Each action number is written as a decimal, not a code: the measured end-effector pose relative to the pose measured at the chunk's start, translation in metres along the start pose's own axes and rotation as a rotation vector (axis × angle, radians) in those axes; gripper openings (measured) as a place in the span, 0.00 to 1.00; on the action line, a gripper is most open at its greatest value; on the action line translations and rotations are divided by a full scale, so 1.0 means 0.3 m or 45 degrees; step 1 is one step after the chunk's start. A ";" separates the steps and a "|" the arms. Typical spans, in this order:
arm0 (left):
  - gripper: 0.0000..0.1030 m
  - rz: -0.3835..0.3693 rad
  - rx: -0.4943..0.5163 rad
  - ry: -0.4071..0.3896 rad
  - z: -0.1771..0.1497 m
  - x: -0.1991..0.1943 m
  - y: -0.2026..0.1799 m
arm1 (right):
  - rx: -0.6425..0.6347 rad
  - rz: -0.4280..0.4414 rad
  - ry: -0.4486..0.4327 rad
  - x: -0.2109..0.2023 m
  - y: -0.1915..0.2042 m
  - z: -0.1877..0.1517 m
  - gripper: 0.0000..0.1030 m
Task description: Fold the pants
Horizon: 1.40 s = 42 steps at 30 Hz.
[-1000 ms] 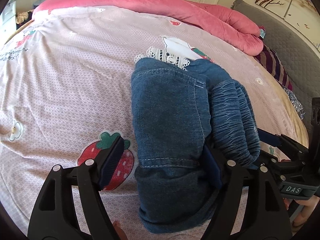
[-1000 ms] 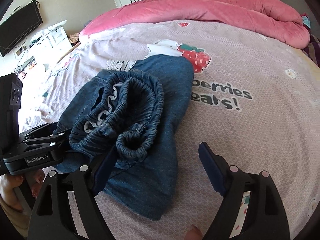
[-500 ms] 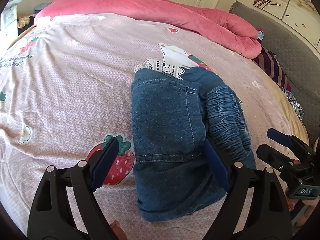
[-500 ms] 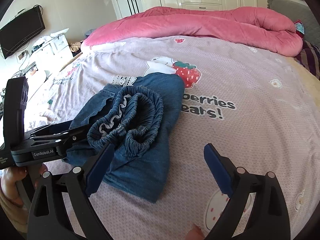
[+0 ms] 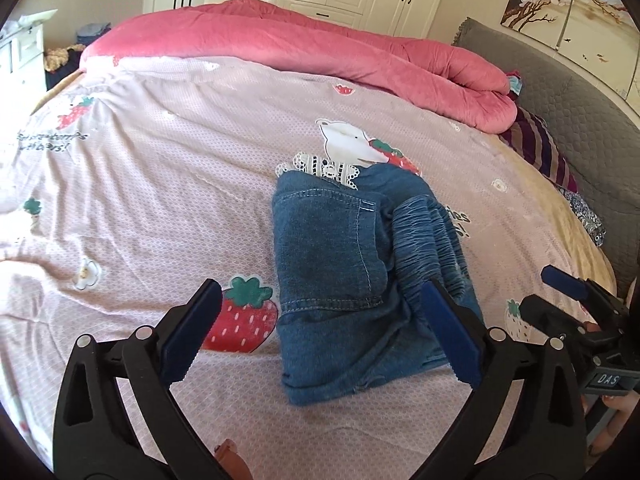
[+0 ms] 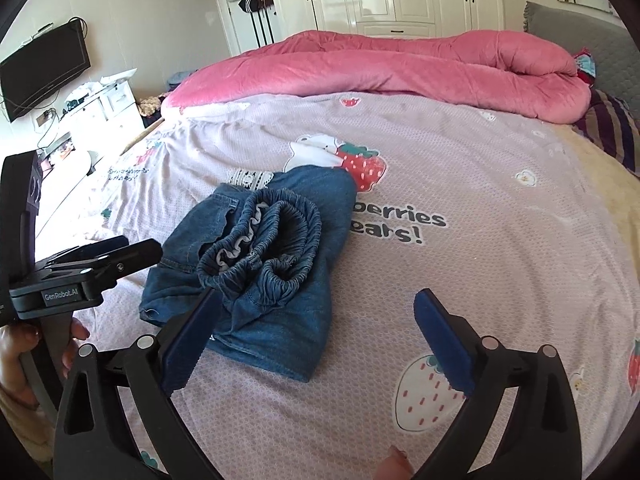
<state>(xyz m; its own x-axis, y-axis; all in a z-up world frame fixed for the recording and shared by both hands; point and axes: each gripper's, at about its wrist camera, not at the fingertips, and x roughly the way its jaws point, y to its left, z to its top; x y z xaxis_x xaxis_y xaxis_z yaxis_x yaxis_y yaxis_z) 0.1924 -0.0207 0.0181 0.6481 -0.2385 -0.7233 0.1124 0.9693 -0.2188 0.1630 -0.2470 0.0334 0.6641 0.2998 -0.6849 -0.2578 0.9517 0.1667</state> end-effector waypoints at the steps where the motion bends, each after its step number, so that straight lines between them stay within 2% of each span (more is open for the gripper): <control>1: 0.90 0.008 0.004 -0.005 -0.004 -0.013 -0.002 | -0.001 -0.002 -0.011 -0.014 0.003 0.000 0.95; 8: 0.91 0.035 0.020 -0.034 -0.043 -0.096 -0.006 | -0.037 -0.035 -0.072 -0.106 0.029 -0.017 0.95; 14: 0.91 0.088 0.044 -0.060 -0.126 -0.178 -0.016 | -0.058 -0.051 -0.122 -0.195 0.055 -0.061 0.95; 24: 0.91 0.138 0.064 -0.104 -0.298 -0.300 -0.047 | -0.068 -0.080 -0.122 -0.280 0.071 -0.174 0.95; 32: 0.91 0.149 0.043 -0.091 -0.425 -0.336 -0.072 | -0.019 -0.084 -0.114 -0.327 0.056 -0.273 0.95; 42: 0.91 0.182 0.030 -0.073 -0.496 -0.354 -0.084 | -0.016 -0.095 -0.075 -0.343 0.056 -0.378 0.95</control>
<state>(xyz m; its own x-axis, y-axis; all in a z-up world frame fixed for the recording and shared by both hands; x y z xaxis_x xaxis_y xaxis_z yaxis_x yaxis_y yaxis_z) 0.0086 -0.0290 0.0029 0.7009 -0.0949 -0.7069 0.0335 0.9944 -0.1003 0.0107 -0.2695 0.0261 0.7218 0.2320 -0.6521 -0.2145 0.9707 0.1080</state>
